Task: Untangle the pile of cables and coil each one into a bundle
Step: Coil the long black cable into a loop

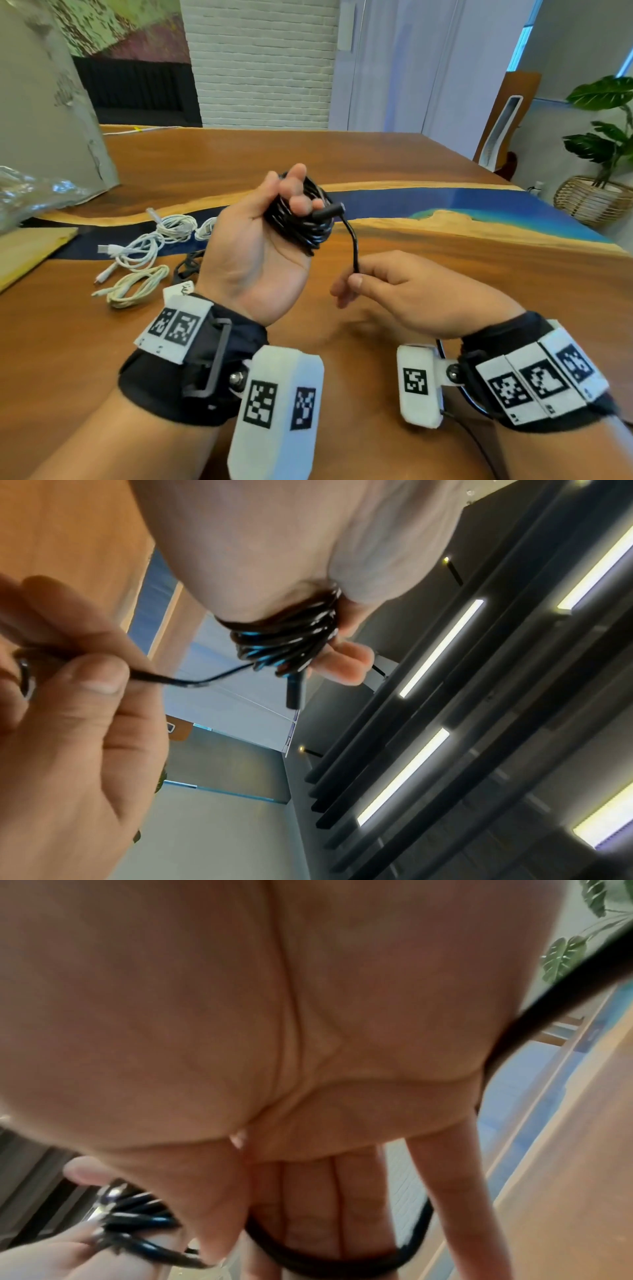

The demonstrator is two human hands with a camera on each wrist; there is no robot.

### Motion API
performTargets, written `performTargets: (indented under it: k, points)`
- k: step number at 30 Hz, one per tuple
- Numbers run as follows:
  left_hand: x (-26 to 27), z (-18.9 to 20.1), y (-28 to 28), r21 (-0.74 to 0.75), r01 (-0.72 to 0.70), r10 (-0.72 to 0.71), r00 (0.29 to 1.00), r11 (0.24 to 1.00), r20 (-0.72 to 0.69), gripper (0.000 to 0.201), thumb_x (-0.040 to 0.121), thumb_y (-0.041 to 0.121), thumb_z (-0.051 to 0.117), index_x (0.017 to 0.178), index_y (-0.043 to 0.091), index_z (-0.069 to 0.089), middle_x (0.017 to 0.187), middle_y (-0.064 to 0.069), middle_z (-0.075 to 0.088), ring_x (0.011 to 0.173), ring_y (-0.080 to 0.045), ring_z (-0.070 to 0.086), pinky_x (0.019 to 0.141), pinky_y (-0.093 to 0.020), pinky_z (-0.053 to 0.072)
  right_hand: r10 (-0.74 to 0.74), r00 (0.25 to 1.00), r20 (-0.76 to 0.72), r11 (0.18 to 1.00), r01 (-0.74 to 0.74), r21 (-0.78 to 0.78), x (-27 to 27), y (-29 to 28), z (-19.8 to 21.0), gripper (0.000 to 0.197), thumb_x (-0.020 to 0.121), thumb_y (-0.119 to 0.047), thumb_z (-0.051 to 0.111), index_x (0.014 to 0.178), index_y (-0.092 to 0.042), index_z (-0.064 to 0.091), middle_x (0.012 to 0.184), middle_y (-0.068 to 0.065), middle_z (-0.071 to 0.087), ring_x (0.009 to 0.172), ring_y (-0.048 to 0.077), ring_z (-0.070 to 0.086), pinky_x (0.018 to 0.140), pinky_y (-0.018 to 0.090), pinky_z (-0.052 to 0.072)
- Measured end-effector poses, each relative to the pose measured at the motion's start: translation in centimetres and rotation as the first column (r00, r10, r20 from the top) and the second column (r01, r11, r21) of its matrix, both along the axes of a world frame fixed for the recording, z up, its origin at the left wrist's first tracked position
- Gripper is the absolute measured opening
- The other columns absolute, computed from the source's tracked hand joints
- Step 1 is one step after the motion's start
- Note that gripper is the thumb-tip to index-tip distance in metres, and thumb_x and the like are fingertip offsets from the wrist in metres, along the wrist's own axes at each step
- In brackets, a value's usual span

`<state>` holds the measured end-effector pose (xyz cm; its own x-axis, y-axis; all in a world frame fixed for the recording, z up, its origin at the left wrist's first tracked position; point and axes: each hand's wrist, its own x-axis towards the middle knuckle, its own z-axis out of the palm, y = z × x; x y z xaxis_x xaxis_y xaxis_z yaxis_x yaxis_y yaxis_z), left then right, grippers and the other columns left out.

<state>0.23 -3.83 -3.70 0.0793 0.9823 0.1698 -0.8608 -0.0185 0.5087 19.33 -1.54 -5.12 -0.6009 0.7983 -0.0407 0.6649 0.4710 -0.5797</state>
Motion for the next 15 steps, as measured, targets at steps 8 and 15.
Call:
performTargets:
  k: [8, 15]
  points:
    - [1.1, -0.5, -0.1, 0.006, -0.127, 0.126, 0.977, 0.992, -0.175, 0.032, 0.11, 0.017, 0.035, 0.116, 0.008, 0.065, 0.127, 0.0, 0.072, 0.096, -0.009, 0.069, 0.098, -0.027, 0.048, 0.04, 0.971, 0.235, 0.975, -0.089, 0.203, -2.2, -1.6, 0.3, 0.029, 0.109, -0.039, 0.035, 0.121, -0.03, 0.06, 0.089, -0.014, 0.065, 0.087, 0.004, 0.06, 0.08, 0.034, 0.048]
    - [1.8, -1.4, -0.1, 0.18, -0.176, 0.252, 0.667, 0.968, -0.701, 0.023, 0.108, 0.005, 0.04, 0.127, 0.002, 0.053, 0.113, -0.004, 0.076, 0.085, -0.014, 0.07, 0.083, -0.028, 0.057, 0.095, 0.971, 0.22, 0.956, -0.15, 0.25, -2.7, -2.2, 1.0, 0.037, 0.105, -0.045, 0.048, 0.072, -0.028, 0.054, 0.067, -0.009, 0.057, 0.062, 0.006, 0.051, 0.059, 0.026, 0.034]
